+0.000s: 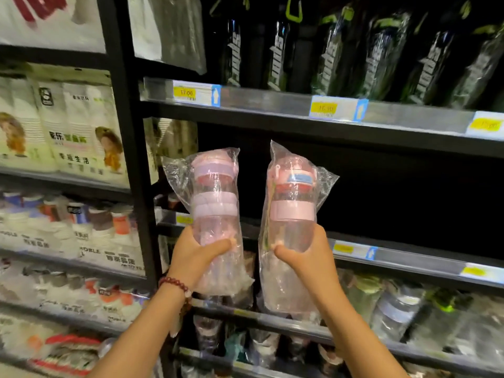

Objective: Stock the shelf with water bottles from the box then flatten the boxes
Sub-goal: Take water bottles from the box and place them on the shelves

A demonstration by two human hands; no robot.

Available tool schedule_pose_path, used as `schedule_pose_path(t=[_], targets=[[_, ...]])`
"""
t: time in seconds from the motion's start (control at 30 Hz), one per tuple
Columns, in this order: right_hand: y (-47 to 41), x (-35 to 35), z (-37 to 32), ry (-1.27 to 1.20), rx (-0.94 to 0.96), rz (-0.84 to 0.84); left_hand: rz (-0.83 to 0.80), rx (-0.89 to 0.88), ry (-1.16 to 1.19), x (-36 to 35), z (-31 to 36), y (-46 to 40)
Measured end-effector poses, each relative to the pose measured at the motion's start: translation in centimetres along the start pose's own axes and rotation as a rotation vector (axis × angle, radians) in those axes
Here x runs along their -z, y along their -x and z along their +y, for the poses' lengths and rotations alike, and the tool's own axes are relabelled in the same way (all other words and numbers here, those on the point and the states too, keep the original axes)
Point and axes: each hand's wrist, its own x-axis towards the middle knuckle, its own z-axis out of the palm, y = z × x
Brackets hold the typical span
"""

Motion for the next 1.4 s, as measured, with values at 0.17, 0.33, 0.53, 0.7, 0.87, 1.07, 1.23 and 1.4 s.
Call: schedule_pose_path(t=[0.17,0.33,0.53,0.7,0.87,1.07,1.23,1.4], targets=[[-5.7,-0.2,1.0,-0.054,-0.055,-0.133,0.045,0.005,0.023,-2.3,1.0,-3.6],[-9.2,-0.8,-0.1,-0.181,-0.053,-0.142,0.059,0.019,0.064,-3.1,1.8,-6.7],[-12.6,-2.3,-0.4,-0.324,-0.169,-0.080,0.064,0.016,0.081,-3.1,2.6,-11.1],[-14.5,-3.7,-0.3,-0.513,-0.313,0.068,0.047,0.046,0.156,-3.3,2.3,-14.9],[-16.2,-5.5,0.9,-0.629,-0.322,0.269,0.145,0.105,0.199,-3.4,1.3,-18.5],[-17.4,-8.1,2.8,-0.524,-0.236,0.397,0.066,0.155,0.111,-2.1,-2.2,-21.5],[-17.9,-10.4,4.4,-0.247,-0.203,0.405,-0.078,0.183,0.006,-0.7,-3.8,-22.3],[-18.6,-12.1,5.3,0.074,-0.189,0.328,-0.158,0.230,-0.075,0.0,-5.1,-23.1]])
